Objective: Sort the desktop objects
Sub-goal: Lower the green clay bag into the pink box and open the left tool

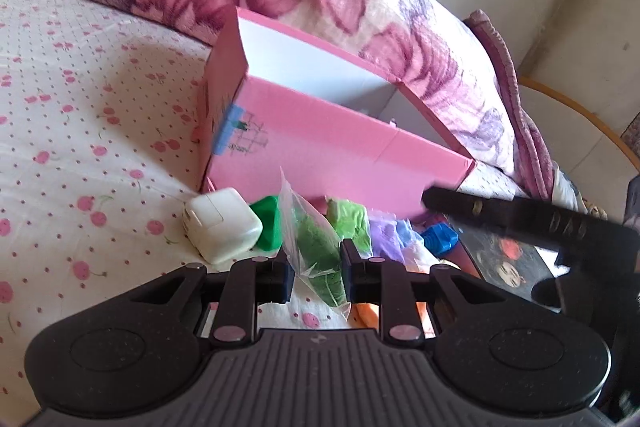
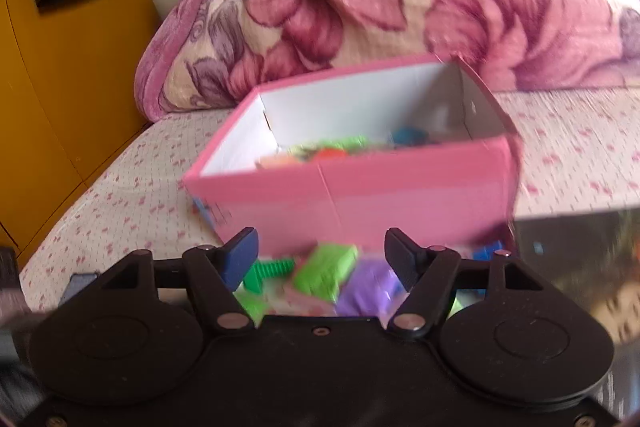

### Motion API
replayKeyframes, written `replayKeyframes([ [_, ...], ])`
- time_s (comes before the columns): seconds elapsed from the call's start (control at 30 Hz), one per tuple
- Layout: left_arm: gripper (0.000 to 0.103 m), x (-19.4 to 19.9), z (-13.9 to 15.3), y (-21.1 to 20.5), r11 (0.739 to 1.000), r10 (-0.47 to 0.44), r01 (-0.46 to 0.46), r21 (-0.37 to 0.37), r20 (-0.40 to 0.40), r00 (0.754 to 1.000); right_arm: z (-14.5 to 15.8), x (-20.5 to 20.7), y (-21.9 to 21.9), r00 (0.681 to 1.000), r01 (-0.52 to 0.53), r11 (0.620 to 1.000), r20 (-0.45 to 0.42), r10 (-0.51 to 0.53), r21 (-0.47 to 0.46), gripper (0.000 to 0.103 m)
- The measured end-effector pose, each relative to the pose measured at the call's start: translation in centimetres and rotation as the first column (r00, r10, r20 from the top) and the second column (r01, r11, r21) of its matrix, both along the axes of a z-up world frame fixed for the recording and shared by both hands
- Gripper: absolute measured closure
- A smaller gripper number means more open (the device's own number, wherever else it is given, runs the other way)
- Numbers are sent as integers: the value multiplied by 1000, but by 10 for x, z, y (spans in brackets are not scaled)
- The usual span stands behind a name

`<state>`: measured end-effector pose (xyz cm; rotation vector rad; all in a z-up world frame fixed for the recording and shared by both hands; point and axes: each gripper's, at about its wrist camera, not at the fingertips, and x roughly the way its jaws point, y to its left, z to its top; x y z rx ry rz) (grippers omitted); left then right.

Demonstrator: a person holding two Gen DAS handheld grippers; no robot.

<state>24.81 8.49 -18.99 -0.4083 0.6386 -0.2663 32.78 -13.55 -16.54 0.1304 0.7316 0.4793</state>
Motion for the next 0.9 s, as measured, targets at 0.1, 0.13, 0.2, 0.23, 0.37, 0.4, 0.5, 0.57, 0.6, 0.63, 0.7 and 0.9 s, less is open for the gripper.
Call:
replayKeyframes([
  [0.1,81,-4,10,-1,1000,5,-5,6,40,999,0,-16,-8,999,11,1000,33,-11,7,34],
  [0.13,81,-6,13,-2,1000,6,-7,8,53,999,0,-21,-11,999,14,1000,43,-15,10,34],
  [0.2,81,-8,20,-2,1000,9,-10,12,79,997,-3,-24,-12,999,-5,1000,44,5,-14,34],
  [0.23,81,-10,23,-3,1000,10,-12,14,93,996,-4,-26,-14,999,-9,1000,44,10,-22,34],
  [0.37,81,-15,38,-4,1000,17,-21,22,145,989,-11,-24,-21,1000,-23,1000,12,23,-4,34],
  [0.4,81,-15,43,-4,999,22,-26,22,159,987,-13,-22,-22,1000,-26,1000,4,26,-8,34],
  [0.5,81,-15,61,-3,999,38,-44,23,198,979,-16,-20,-19,999,-43,999,-10,42,-17,34],
  [0.57,81,-14,73,-3,998,49,-56,25,223,974,-18,-19,-15,998,-57,998,-14,57,-22,34],
  [0.6,81,-11,78,-2,997,56,-65,31,231,971,-19,-18,-13,998,-65,998,-17,64,-25,34],
  [0.63,81,-8,82,0,997,64,-75,35,236,970,-20,-18,-12,997,-72,997,-19,71,-28,34],
  [0.7,81,3,91,4,995,79,-91,39,240,968,-20,-18,-11,996,-84,996,-23,83,-30,34],
  [0.9,81,50,108,0,990,76,-98,99,212,974,-20,-19,-11,993,-118,992,-34,117,-36,34],
])
